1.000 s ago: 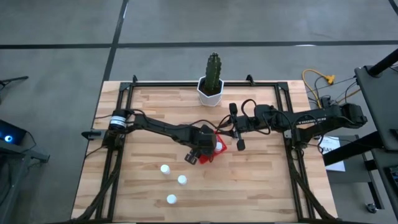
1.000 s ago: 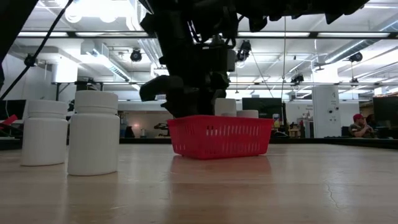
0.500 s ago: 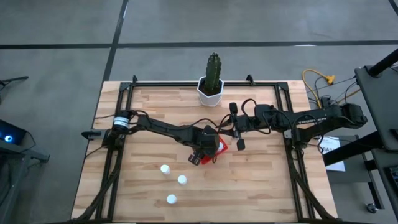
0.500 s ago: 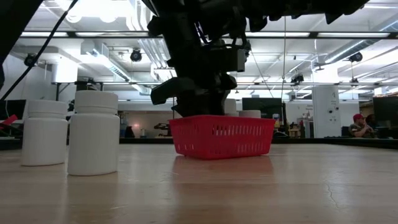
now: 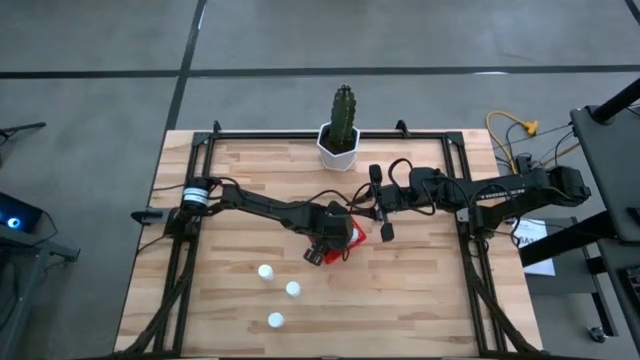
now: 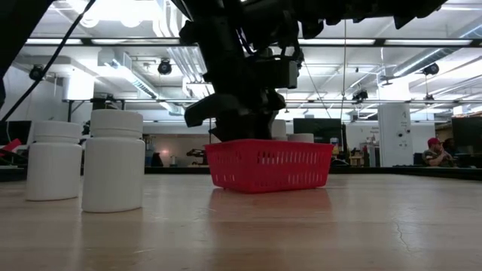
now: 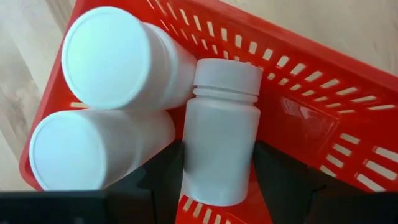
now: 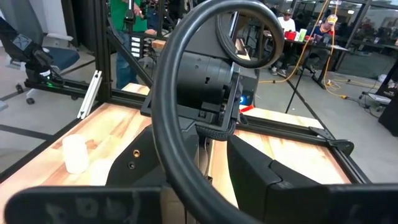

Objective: Pick and place pill bottles into a basket
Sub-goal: Put the white pill bottle into the red bin

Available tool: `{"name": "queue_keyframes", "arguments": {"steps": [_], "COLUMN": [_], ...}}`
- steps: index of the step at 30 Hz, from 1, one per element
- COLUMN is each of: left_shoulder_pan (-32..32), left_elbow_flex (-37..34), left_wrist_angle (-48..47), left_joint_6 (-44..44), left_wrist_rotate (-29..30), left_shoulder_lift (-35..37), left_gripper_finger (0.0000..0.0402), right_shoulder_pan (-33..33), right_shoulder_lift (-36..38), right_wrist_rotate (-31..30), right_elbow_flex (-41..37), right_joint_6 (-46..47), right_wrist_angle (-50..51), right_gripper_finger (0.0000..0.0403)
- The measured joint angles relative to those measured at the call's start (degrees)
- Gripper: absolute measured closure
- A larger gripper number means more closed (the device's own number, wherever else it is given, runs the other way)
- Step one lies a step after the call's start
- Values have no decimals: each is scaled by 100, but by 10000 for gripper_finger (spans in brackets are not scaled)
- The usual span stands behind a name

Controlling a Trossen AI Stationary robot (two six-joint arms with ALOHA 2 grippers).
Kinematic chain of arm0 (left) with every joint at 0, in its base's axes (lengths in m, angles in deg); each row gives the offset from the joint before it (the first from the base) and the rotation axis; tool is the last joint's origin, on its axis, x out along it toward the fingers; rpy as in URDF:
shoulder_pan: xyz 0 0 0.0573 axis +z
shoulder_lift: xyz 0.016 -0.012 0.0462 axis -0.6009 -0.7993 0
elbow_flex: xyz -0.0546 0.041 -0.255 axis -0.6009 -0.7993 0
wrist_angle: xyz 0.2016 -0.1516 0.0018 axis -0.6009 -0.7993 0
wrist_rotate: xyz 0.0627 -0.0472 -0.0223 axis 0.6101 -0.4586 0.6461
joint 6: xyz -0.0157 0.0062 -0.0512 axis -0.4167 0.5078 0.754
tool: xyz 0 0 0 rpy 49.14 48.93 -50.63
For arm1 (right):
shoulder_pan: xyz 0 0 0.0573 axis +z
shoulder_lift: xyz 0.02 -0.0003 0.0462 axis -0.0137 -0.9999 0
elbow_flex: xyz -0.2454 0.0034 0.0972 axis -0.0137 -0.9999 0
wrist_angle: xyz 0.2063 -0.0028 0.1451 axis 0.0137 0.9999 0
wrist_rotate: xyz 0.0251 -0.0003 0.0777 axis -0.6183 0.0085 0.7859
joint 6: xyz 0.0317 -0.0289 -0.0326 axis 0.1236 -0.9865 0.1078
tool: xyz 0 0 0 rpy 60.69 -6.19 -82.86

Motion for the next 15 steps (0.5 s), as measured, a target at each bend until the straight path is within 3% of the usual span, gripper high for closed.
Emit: {"name": "queue_keyframes", "arguments": {"steps": [10,15], "left_shoulder_pan": [1,-5], "left_elbow_flex": [-1,0], "left_wrist_angle": [126,72], "left_joint_6": [149,379], "left_wrist_rotate": [-69,-174], "left_shoulder_lift": [-89,-26], "left_gripper_finger": [231,259], "right_shoulder_pan": [0,0], "right_shoulder_lift": [2,2], "right_wrist_rotate": [2,15], "right_elbow_flex": [0,0], "right_joint_6": [-4,-16], "right_wrist_angle": [-2,-2], "right_gripper_finger": [335,337]}}
